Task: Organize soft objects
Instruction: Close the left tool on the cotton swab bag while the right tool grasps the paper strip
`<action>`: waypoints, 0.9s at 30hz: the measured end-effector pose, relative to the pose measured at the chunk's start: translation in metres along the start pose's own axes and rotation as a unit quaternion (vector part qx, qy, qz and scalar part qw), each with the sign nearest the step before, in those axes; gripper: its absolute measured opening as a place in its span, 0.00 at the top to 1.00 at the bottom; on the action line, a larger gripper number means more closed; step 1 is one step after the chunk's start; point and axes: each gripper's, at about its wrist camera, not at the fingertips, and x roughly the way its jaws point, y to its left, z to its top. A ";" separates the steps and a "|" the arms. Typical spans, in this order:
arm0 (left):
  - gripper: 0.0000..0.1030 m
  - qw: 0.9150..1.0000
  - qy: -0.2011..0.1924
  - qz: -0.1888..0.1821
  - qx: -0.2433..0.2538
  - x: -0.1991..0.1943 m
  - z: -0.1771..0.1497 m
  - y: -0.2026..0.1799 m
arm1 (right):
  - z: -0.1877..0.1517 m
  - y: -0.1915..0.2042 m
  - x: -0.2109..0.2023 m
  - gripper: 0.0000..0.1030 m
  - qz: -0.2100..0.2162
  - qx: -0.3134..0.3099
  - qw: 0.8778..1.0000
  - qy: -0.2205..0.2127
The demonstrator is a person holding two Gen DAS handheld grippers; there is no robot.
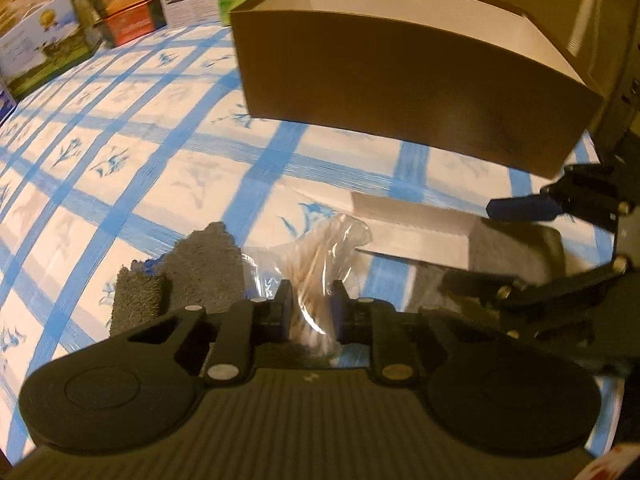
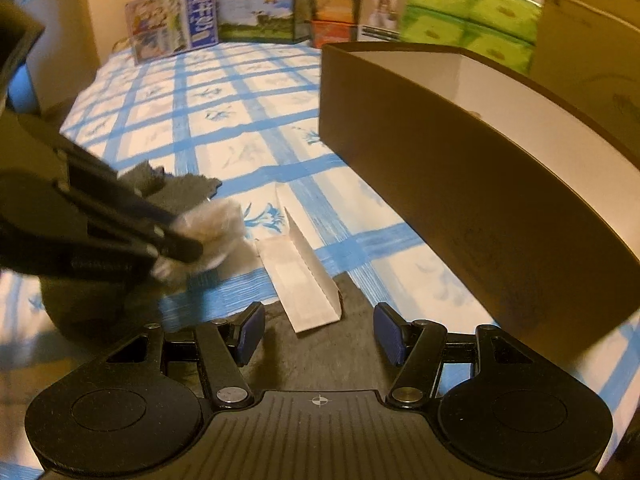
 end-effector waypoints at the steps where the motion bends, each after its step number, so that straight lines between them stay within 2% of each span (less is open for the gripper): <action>1: 0.81 1.000 0.004 -0.001 -0.008 0.002 0.000 0.002 | 0.000 0.001 0.003 0.42 -0.001 -0.007 1.000 -0.002; 9: 0.80 1.000 0.008 -0.007 -0.028 0.008 0.001 0.005 | 0.002 0.012 0.026 0.42 -0.013 -0.067 0.998 -0.004; 11: 0.78 0.999 0.009 -0.007 -0.032 0.009 0.001 0.006 | 0.001 0.015 0.030 0.52 -0.015 -0.083 0.996 -0.005; 14: 0.74 0.999 0.012 -0.003 -0.037 0.011 0.001 0.006 | 0.000 0.017 0.032 0.61 -0.017 -0.092 0.996 -0.008; 21: 0.67 0.999 0.017 -0.002 -0.043 0.016 0.000 0.007 | 0.001 0.014 0.026 0.77 -0.010 -0.063 0.998 -0.014; 24: 0.69 0.999 0.019 -0.003 -0.043 0.018 0.000 0.007 | 0.002 0.011 0.022 0.82 -0.010 -0.046 0.999 -0.015; 27: 0.75 0.999 0.016 -0.004 -0.042 0.016 0.001 0.008 | 0.005 0.007 0.017 0.90 -0.010 -0.029 0.999 -0.018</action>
